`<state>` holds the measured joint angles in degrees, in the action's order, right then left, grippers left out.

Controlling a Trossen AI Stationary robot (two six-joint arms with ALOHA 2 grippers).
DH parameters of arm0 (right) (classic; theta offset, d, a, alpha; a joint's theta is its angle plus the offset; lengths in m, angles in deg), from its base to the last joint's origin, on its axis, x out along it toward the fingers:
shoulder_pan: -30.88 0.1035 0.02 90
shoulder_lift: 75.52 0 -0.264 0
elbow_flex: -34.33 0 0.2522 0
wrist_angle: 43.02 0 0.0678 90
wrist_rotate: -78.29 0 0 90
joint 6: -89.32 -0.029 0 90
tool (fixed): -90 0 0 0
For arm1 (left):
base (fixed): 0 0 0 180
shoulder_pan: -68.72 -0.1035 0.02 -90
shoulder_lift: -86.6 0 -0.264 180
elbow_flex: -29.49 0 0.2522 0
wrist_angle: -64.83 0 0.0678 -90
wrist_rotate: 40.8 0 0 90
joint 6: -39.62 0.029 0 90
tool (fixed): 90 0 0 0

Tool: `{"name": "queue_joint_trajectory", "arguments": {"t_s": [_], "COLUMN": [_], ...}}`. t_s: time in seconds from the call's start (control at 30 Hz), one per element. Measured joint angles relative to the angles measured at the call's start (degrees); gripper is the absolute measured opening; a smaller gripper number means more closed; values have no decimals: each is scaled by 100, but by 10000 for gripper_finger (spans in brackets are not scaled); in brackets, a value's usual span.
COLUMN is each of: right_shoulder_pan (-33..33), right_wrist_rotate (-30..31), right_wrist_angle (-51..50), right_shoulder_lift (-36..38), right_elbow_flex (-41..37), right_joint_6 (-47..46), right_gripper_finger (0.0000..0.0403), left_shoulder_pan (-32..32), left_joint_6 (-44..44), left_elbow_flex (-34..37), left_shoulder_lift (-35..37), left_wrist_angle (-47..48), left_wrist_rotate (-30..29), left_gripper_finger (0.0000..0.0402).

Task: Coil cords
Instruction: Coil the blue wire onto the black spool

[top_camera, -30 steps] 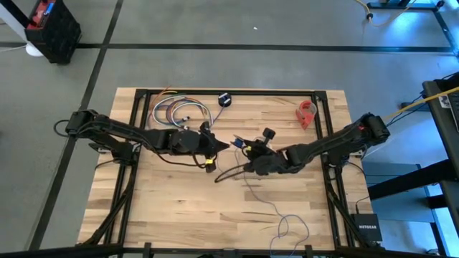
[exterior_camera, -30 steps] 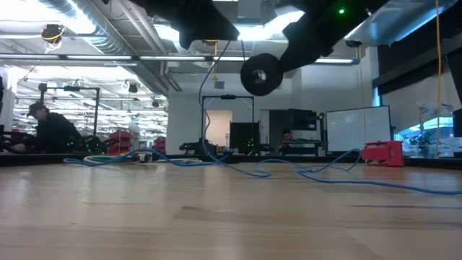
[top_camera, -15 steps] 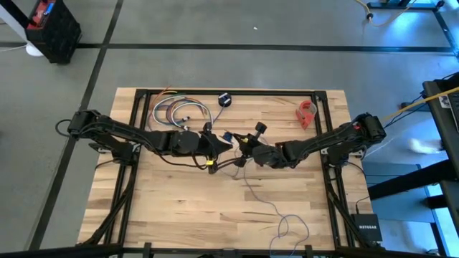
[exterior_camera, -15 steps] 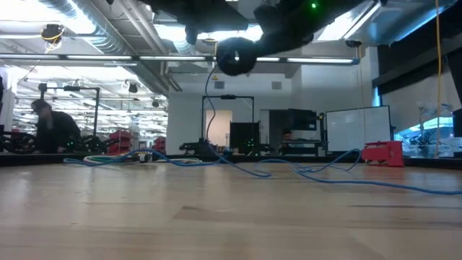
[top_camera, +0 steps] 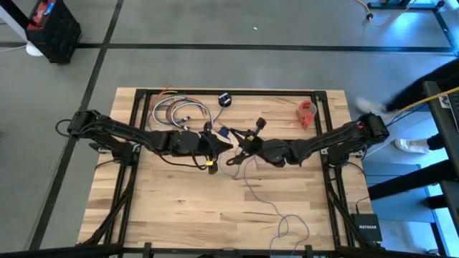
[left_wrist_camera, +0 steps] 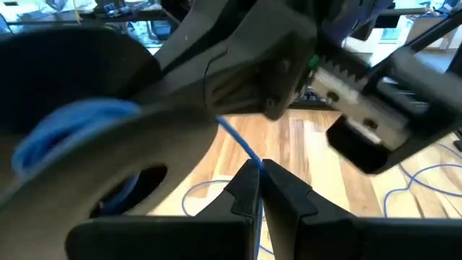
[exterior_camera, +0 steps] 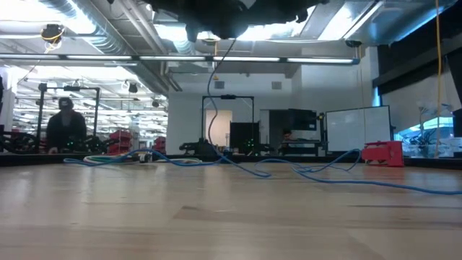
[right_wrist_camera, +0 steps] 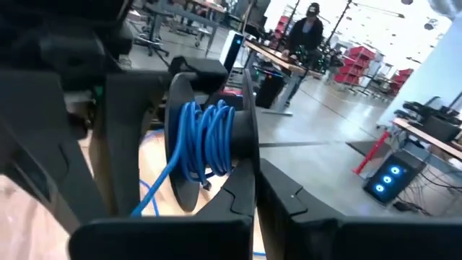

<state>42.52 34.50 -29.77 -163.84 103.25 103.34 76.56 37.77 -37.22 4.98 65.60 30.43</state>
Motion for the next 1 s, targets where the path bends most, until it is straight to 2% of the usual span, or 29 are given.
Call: {"name": "queue_joint_trajectory", "arguments": {"t_s": [0.47, 0.73, 0.87, 1.0], "right_shoulder_pan": [10, 288, 429, 461], "right_wrist_rotate": [-419, -255, -206, -135], "right_wrist_angle": [-35, -40, -49, -124], "right_shoulder_lift": [615, 931, 1043, 1061], "right_elbow_flex": [-4, -4, -2, -2], "right_joint_6": [103, 306, 420, 441], "right_gripper_finger": [5, 5, 5, 5], "left_shoulder_pan": [2, 102, 168, -24], "left_joint_6": [161, 615, 861, 784], "left_elbow_flex": [-13, -4, 456, 1028], "left_shoulder_lift": [11, 4, 0, 0], "left_wrist_angle": [0, -51, -1167, -2151], "left_wrist_rotate": [14, 27, 36, 60], "left_gripper_finger": [8, 8, 8, 8]}}
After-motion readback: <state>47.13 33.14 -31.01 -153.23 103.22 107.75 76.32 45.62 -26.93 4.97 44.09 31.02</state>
